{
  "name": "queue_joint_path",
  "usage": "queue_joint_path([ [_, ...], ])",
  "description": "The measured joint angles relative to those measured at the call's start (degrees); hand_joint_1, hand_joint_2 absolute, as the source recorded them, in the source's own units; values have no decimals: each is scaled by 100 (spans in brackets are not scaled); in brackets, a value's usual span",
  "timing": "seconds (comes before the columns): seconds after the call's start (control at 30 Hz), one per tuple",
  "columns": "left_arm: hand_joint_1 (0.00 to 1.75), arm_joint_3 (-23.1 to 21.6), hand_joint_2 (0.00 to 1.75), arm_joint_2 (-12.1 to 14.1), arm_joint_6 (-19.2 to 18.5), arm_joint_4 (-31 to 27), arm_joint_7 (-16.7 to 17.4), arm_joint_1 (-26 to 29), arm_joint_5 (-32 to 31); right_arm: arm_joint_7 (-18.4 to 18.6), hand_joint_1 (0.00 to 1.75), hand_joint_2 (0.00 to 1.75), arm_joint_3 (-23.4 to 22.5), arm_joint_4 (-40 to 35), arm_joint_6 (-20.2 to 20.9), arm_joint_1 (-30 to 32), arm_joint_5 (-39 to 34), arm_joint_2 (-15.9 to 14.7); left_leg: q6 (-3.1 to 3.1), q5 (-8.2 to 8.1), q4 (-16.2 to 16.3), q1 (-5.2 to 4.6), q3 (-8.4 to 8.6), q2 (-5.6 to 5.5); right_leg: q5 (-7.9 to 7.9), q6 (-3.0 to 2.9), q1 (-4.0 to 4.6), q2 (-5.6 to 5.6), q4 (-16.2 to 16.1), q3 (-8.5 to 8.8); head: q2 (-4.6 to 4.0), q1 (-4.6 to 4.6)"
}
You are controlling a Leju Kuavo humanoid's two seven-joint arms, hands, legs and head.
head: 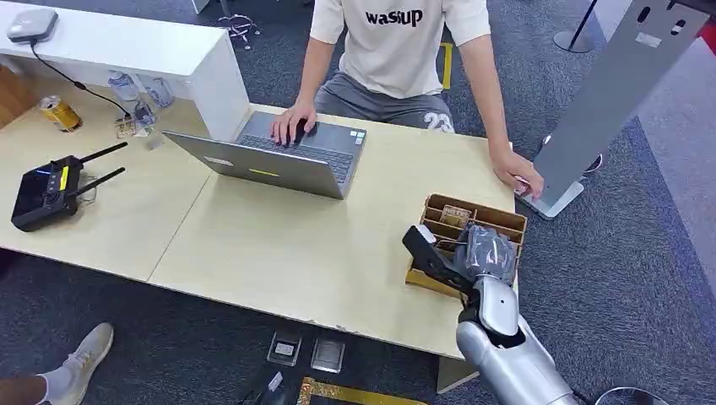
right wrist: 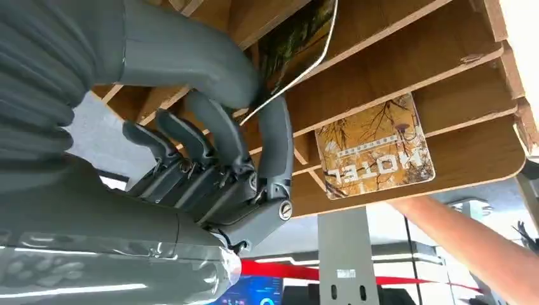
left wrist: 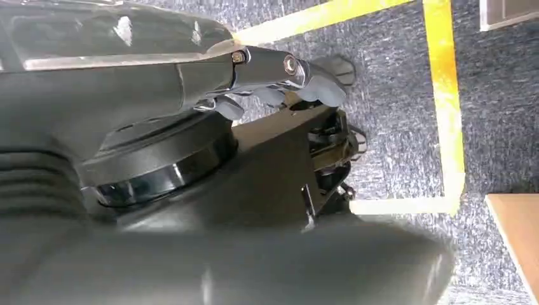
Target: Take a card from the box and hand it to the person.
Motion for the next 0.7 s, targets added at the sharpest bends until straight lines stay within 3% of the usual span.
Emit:
queue_joint_path([
  [0.4,0,0,175,2,15,0,-107,1,26,85,175,175,-15,-80,-118,-3,-98,-26,0,0,0,0,1,0,0,0,0,1,0,-1,0,0],
  [0.7,0,0,175,4,28,0,-68,14,109,400,175,175,-168,-1383,-114,229,229,-310,0,0,1,0,-1,0,0,0,0,1,0,-3,0,0],
])
